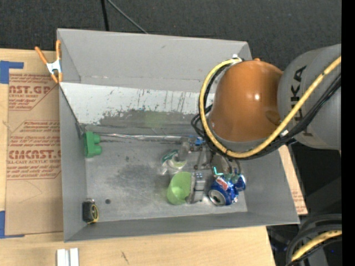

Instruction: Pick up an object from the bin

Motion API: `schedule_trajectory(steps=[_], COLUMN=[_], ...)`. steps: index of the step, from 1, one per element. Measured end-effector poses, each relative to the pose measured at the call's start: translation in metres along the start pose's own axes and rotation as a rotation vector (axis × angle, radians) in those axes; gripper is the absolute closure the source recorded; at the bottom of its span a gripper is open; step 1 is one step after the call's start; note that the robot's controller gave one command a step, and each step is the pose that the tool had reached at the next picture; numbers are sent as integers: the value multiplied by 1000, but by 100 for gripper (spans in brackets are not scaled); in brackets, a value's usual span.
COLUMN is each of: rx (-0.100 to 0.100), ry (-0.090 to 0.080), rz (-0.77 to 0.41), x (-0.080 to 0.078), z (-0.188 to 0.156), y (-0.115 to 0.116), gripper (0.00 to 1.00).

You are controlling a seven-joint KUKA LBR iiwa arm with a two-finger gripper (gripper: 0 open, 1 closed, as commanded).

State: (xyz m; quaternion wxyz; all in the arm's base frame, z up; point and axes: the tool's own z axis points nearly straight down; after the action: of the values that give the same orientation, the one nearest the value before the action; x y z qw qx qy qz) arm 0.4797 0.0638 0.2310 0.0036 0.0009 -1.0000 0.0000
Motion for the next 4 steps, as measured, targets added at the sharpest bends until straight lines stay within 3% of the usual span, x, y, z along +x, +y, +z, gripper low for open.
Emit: schedule_trajectory(steps=[1, 2, 3, 4], rx=[0, 1, 0, 1], ry=[-3, -12, -10, -5], rz=[40, -38, -134, -472], x=[-53, -106, -114, -114], z=[81, 88, 80, 143], y=[-4, -18, -13, -16], gripper=[0, 0, 0, 0])
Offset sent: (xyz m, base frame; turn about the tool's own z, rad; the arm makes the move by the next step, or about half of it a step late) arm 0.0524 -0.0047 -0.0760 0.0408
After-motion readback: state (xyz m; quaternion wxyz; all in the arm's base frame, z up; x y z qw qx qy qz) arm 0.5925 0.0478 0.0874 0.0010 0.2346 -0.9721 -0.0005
